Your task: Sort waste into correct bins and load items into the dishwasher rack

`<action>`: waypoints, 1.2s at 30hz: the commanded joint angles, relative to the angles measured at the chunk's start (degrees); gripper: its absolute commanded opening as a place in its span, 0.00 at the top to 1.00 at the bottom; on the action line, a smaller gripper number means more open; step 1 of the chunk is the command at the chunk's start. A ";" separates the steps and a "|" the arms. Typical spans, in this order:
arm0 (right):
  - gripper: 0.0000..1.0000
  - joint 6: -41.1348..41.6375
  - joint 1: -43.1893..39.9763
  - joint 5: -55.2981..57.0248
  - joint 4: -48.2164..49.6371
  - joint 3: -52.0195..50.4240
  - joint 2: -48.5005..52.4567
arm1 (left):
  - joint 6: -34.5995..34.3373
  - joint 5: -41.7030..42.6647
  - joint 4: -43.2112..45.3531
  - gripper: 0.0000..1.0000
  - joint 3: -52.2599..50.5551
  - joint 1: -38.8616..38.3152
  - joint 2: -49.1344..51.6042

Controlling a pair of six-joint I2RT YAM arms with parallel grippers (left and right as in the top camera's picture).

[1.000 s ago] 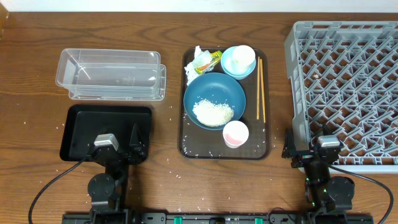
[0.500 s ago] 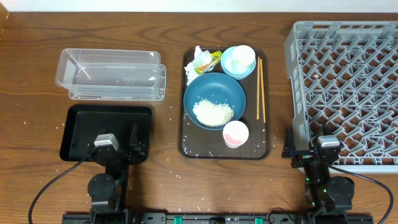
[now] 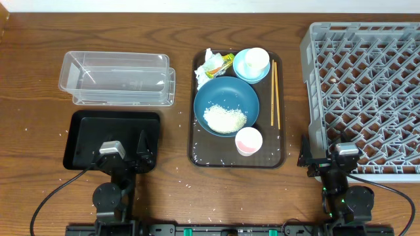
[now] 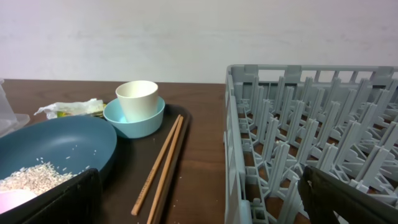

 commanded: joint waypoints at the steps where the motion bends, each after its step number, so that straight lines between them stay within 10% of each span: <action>1: 0.01 -0.66 -0.52 0.35 -0.24 -0.09 -0.31 | 1.01 1.62 -2.23 0.10 -0.72 -0.24 -0.37; 19: 0.01 -0.68 -0.52 0.35 -0.24 -0.09 -0.31 | 0.07 2.08 -1.07 0.10 -0.72 -0.24 -0.37; 28: 0.01 -0.68 -0.52 0.35 -0.24 -0.09 -0.31 | -35.87 39.56 -0.98 0.10 -0.68 -0.24 -0.33; 36: 0.01 -0.66 -0.52 0.35 -0.24 -0.09 -0.31 | -49.13 44.37 3.78 0.10 -0.68 -0.24 -0.31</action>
